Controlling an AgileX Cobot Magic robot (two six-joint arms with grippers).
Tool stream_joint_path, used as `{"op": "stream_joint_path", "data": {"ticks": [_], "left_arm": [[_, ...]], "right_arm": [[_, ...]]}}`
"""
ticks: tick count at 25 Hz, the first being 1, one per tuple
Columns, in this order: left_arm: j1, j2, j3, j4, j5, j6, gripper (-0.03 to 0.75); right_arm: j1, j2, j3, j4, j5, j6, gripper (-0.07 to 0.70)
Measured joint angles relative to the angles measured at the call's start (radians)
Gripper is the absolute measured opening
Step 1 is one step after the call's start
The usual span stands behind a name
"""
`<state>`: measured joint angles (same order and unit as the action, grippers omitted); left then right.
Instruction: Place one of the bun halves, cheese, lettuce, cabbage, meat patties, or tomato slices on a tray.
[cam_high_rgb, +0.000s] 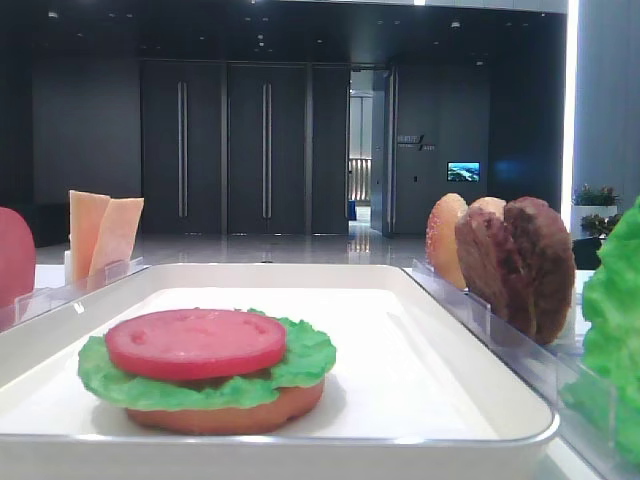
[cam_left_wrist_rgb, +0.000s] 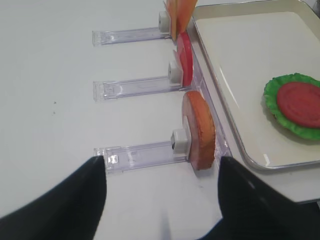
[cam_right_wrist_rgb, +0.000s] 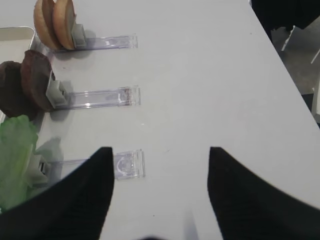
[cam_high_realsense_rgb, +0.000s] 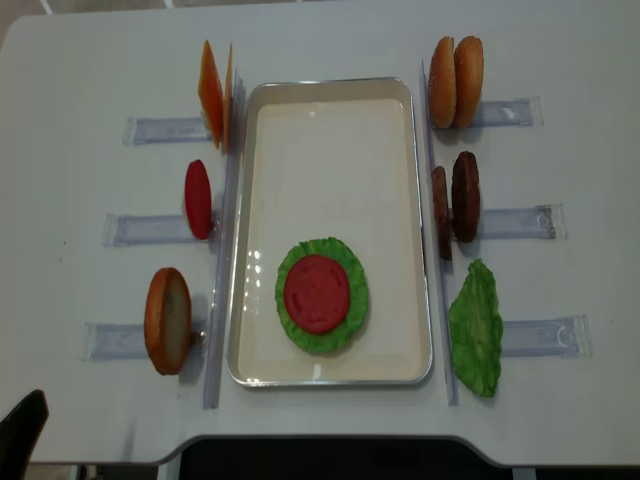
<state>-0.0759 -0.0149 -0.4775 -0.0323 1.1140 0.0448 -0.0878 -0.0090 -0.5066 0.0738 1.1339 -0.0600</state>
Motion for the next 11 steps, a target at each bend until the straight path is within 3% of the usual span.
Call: {"op": "stream_joint_path", "data": {"ticks": [11], "left_arm": [[0.000,0.000,0.000,0.000,-0.001,0.000,0.535]], "right_arm": [[0.000,0.000,0.000,0.000,0.000,0.000,0.399]]}}
